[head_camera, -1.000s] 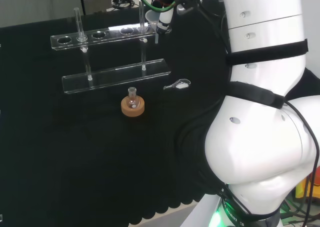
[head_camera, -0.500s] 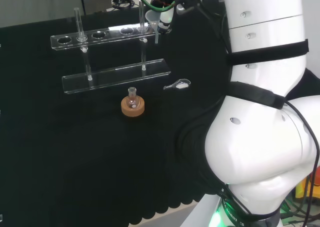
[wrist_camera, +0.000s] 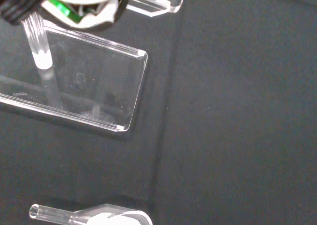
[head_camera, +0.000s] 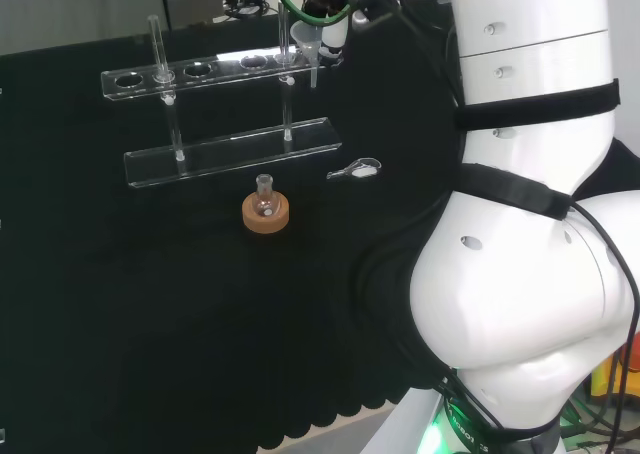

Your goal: Pick up the funnel from the transparent funnel stand.

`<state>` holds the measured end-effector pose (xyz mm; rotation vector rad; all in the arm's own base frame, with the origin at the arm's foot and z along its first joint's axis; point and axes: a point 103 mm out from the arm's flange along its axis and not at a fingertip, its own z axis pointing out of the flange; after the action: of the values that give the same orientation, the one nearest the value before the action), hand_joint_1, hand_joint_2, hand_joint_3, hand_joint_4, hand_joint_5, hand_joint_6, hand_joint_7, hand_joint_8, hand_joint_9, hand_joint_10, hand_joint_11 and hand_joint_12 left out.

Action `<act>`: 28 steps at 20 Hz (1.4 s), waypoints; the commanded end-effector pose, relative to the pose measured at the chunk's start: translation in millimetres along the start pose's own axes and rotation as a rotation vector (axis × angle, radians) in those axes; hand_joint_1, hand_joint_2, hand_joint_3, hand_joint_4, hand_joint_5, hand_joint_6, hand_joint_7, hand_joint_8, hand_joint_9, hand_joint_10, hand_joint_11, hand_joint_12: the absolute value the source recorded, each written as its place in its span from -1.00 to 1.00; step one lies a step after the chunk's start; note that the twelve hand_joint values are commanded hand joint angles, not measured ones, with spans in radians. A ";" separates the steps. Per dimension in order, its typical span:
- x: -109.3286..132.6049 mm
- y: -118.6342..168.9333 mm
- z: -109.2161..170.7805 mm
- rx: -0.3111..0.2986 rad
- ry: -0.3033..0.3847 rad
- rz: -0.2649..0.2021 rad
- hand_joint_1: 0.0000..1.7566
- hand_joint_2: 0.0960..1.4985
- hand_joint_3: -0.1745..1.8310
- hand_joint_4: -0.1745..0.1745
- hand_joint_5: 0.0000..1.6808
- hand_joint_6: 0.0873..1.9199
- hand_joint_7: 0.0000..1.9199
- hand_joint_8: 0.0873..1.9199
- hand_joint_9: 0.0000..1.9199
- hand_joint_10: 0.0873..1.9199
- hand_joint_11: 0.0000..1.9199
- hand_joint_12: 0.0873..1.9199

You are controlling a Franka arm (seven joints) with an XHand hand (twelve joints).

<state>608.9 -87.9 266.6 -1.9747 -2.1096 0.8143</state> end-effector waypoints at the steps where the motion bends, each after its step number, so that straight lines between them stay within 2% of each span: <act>1: 3.1 -1.0 -3.2 -0.032 -0.014 0.009 0.03 -0.27 -0.13 -0.02 -0.55 -1.00 -0.74 -0.34 -0.49 -0.39 -0.87 0.44; 4: 5.0 -2.4 -5.0 -0.053 -0.024 0.018 0.05 -0.23 -0.12 0.03 -0.38 -0.87 -0.63 -0.36 -0.43 -0.45 -0.83 0.40; 7: 5.2 -4.8 -7.5 -0.071 -0.030 0.022 0.07 -0.20 -0.12 0.07 -0.40 -0.42 -0.58 -0.36 -0.38 -0.49 -0.80 0.39; 10: 2.7 -8.1 -10.4 -0.082 -0.030 0.030 0.07 -0.20 -0.11 0.10 -0.43 -0.16 -0.56 -0.34 -0.37 -0.49 -0.79 0.39; 21: -9.0 -34.3 -34.9 -0.114 -0.021 0.048 0.08 -0.17 -0.09 0.09 -0.43 -0.06 -0.56 -0.32 -0.36 -0.48 -0.76 0.39; 28: -14.0 -73.3 -61.4 -0.156 -0.032 0.077 0.08 -0.17 -0.08 0.08 -0.44 -0.05 -0.58 -0.32 -0.36 -0.48 -0.76 0.38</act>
<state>591.3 -85.0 330.0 -2.1114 -2.1854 0.7254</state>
